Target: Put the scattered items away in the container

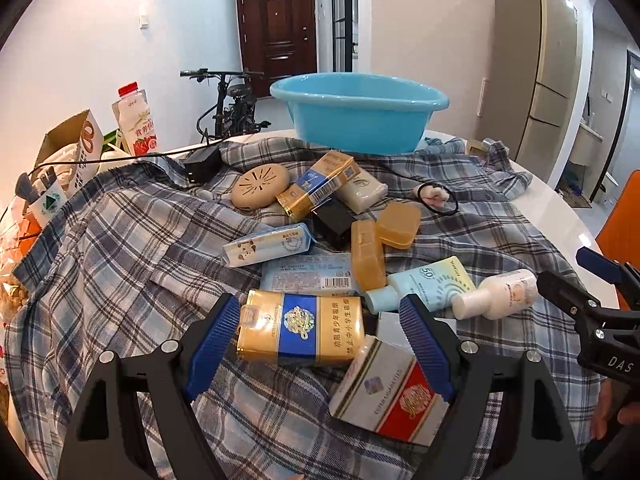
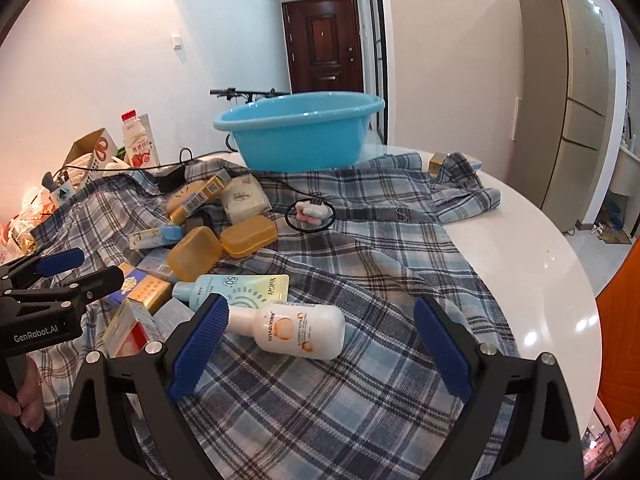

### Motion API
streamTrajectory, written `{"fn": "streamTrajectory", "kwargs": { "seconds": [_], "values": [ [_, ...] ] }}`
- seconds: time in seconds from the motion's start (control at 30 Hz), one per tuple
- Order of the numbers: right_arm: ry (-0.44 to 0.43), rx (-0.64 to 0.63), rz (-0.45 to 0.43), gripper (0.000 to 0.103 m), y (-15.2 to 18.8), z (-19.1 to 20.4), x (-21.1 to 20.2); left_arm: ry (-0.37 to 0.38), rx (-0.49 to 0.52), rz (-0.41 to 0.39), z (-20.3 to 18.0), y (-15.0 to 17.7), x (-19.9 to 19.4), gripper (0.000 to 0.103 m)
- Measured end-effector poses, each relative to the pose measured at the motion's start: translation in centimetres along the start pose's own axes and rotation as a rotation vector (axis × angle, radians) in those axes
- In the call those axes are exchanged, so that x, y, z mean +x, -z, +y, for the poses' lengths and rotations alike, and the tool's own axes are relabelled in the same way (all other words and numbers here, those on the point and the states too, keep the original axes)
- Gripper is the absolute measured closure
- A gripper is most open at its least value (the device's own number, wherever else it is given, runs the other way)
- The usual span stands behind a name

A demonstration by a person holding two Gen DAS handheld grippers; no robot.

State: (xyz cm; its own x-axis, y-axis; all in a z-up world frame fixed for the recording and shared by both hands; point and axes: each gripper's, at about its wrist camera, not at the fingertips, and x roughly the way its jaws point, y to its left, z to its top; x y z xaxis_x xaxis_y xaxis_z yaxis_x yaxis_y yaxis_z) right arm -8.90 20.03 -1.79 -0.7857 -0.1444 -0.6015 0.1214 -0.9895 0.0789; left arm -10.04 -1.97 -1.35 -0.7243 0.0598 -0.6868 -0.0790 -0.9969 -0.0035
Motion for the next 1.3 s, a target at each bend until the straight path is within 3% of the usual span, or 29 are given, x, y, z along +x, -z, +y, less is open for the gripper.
{"fn": "streamTrajectory", "kwargs": {
  "seconds": [0.2, 0.3, 0.53, 0.7, 0.83, 1.3],
  "values": [
    [0.007, -0.04, -0.077, 0.01, 1.3, 0.9, -2.0, -0.001, -0.009, -0.026, -0.2, 1.2, -1.1, 0.019],
    [0.006, -0.055, -0.112, 0.001, 2.2, 1.2, -3.0, 0.001, -0.03, -0.034, 0.1, 2.2, -1.5, 0.019],
    [0.008, -0.085, -0.191, 0.001, 4.4, 2.1, -5.1, -0.012, -0.025, -0.08, 0.0, 4.5, -2.8, 0.019],
    [0.006, -0.101, -0.21, 0.001, 5.8, 2.6, -5.6, -0.003, -0.035, -0.142, -0.1, 6.2, -3.9, 0.018],
    [0.003, -0.103, -0.22, 0.001, 6.8, 2.8, -5.8, -0.006, -0.045, -0.187, 0.0, 7.2, -4.7, 0.0],
    [-0.016, -0.061, -0.254, 0.0, 9.6, 2.4, -6.1, -0.031, -0.051, -0.232, 0.4, 9.8, -5.7, 0.0]
  ]
}}
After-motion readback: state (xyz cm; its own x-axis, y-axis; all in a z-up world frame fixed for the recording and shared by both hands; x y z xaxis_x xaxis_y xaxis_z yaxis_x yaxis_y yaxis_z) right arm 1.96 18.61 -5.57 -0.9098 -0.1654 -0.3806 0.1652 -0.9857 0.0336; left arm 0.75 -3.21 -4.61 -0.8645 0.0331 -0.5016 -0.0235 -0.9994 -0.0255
